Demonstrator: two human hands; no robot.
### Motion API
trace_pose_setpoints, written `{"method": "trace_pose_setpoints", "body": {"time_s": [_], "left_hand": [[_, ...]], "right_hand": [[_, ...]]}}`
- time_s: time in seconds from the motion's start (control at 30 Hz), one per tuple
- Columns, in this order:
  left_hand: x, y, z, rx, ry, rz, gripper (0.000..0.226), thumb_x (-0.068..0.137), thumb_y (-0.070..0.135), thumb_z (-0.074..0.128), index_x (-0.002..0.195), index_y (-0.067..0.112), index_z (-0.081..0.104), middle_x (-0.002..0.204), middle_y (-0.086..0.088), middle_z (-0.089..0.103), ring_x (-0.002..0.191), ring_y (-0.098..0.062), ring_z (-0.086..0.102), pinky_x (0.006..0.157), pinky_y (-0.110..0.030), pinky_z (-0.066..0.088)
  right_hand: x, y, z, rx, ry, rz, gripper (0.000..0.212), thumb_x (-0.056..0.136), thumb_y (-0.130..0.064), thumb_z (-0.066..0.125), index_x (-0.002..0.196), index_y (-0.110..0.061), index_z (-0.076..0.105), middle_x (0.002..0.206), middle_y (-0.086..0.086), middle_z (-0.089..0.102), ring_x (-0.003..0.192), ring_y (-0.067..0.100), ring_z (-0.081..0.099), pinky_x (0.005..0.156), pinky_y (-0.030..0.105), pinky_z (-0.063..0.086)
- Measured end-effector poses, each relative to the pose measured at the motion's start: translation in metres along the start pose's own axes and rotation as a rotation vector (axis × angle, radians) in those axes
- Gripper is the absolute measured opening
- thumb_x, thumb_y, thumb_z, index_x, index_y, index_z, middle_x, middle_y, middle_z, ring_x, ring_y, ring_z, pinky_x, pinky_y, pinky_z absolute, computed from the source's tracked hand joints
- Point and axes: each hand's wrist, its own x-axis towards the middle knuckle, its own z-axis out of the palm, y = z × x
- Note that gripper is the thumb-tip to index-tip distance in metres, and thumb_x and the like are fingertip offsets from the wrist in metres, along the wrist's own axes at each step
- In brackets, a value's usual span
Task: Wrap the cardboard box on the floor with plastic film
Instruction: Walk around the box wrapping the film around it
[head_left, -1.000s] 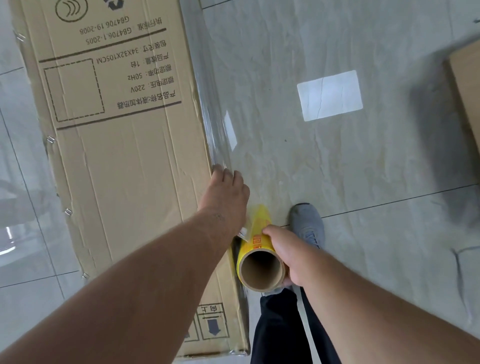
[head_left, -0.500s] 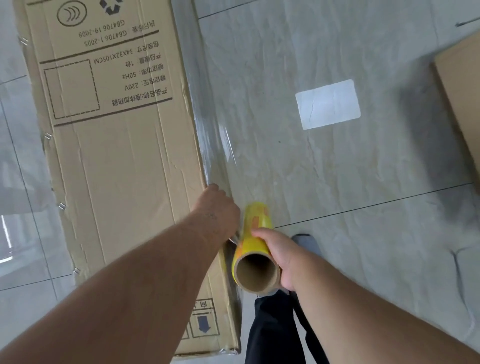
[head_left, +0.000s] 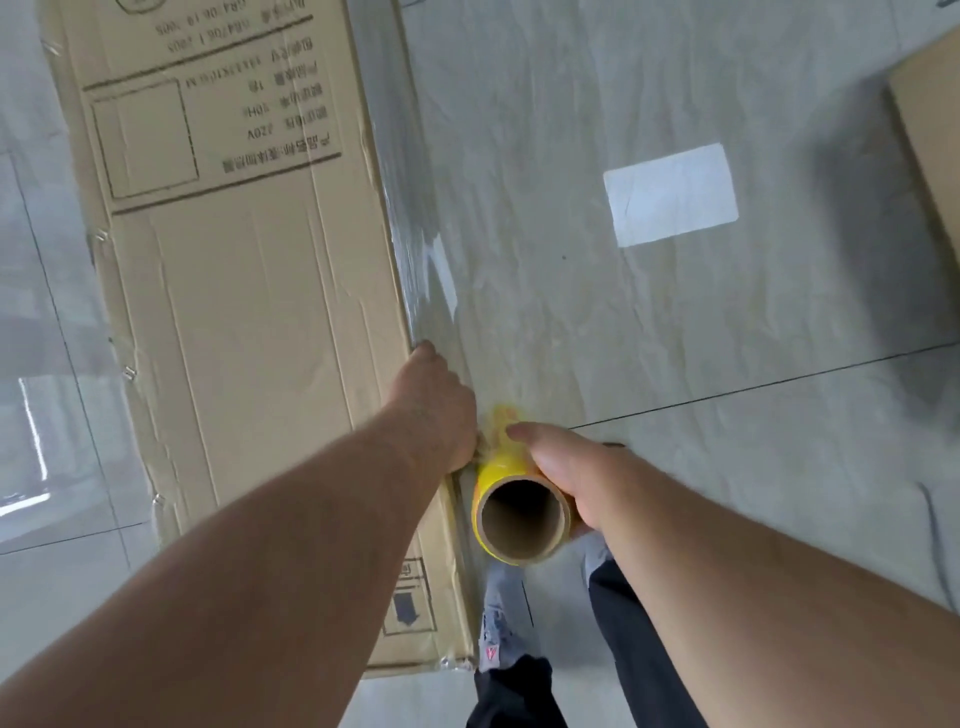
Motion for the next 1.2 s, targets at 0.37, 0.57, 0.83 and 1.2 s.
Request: {"method": "trace_pose_setpoints", "body": {"time_s": [0.37,0.57,0.83,1.2], "left_hand": [[0.002,0.005,0.012,0.025,0.056,0.058,0.052,0.103,0.044,0.041,0.148,0.020,0.050,0.156,-0.015,0.047,0.142,-0.032,0.044,0.115,-0.050,0.029],[-0.005,0.019,0.019,-0.073,0.078,0.182,0.026,0.097,0.028,0.055,0.122,0.027,0.065,0.126,0.003,0.068,0.123,-0.022,0.061,0.104,-0.038,0.036],[-0.010,0.027,0.008,-0.044,-0.043,0.159,0.034,0.096,0.033,0.055,0.129,0.026,0.062,0.131,0.000,0.066,0.125,-0.023,0.057,0.109,-0.046,0.028],[-0.008,0.049,0.042,-0.037,0.118,0.232,0.052,0.100,0.035,0.046,0.151,0.023,0.048,0.162,-0.010,0.039,0.147,-0.028,0.039,0.116,-0.051,0.030]], "right_hand": [[0.012,0.045,0.037,0.764,-0.181,0.110,0.057,0.097,-0.062,0.065,0.131,-0.016,0.070,0.109,0.018,0.082,0.107,0.039,0.078,0.094,0.056,0.061],[0.013,0.057,0.018,0.430,-0.086,0.052,0.070,0.076,-0.066,0.081,0.131,-0.025,0.069,0.112,0.014,0.082,0.103,0.036,0.078,0.096,0.058,0.062],[-0.004,0.036,0.011,-0.214,0.026,0.000,0.070,0.091,-0.059,0.071,0.143,-0.013,0.064,0.139,0.018,0.066,0.121,0.035,0.068,0.105,0.041,0.052],[0.005,0.076,0.026,0.480,-0.012,0.130,0.057,0.092,-0.062,0.072,0.123,-0.015,0.066,0.110,0.019,0.079,0.101,0.040,0.075,0.094,0.065,0.060]]}}
